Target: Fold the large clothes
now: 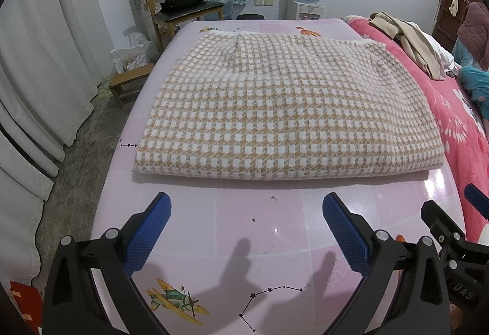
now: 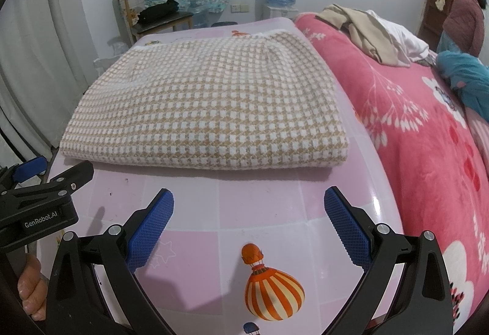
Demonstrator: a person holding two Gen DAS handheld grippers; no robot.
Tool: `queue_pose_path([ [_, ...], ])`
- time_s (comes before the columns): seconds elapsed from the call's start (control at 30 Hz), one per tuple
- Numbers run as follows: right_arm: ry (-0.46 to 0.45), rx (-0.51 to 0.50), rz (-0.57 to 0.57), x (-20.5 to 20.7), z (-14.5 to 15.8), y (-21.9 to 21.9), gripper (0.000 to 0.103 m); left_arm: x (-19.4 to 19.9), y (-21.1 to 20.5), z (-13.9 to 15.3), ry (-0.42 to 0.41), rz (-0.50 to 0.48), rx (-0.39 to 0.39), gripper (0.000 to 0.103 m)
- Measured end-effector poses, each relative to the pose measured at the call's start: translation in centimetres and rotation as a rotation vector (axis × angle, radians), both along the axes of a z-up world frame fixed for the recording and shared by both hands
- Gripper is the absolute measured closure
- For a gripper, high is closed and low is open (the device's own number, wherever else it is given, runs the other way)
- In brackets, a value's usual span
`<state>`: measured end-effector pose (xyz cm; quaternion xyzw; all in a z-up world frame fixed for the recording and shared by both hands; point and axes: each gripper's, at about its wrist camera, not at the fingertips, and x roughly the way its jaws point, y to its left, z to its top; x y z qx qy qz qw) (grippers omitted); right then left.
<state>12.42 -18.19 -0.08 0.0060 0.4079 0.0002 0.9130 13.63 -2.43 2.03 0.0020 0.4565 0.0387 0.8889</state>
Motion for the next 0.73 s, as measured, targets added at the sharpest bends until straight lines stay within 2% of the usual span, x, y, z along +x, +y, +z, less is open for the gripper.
queue_pose_path([
  [0.73,0.005,0.001,0.003,-0.12,-0.11,-0.23,0.008,-0.06,0.18,-0.21,0.006,0.0,-0.006,0.005],
])
